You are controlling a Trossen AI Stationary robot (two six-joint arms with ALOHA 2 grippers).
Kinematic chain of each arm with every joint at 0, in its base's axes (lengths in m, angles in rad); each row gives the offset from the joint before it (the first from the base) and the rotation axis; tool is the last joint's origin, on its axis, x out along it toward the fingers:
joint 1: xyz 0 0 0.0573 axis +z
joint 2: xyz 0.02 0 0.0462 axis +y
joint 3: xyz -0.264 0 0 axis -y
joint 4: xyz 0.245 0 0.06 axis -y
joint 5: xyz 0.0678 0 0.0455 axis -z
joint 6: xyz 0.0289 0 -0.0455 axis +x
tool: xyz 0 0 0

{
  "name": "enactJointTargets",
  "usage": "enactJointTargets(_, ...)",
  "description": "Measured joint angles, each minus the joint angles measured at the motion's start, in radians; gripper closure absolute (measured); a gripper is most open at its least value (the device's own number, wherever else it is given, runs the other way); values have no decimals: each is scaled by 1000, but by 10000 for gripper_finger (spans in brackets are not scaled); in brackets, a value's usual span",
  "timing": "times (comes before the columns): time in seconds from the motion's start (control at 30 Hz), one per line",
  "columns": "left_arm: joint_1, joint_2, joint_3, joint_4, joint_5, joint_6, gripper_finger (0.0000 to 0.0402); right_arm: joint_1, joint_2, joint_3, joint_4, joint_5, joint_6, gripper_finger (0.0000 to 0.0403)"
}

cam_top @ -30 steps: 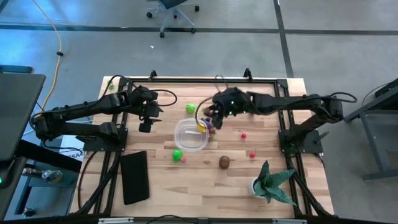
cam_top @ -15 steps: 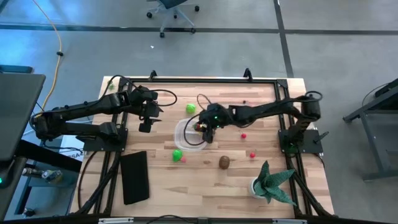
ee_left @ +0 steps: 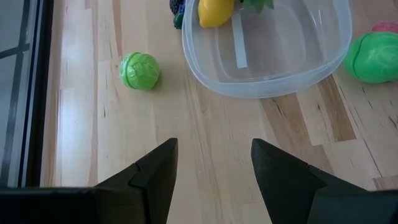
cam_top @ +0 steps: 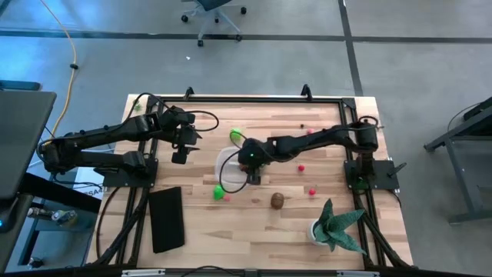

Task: Pick and placing Produce into tupperware
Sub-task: Put the top right strawberry into the transparent bin

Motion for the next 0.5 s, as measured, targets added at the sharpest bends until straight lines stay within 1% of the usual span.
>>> enactJointTargets(0.3, 0, 0, 0, 0, 0, 0, 208, -1, 109, 150, -175, 28, -39, 263)
enactJointTargets(0.4, 0, 0, 0, 0, 0, 0, 208, -1, 130, 171, -203, 28, -44, 263)
enactJointTargets(0.5, 0, 0, 0, 0, 0, 0, 208, -1, 128, 175, -194, 28, -44, 263)
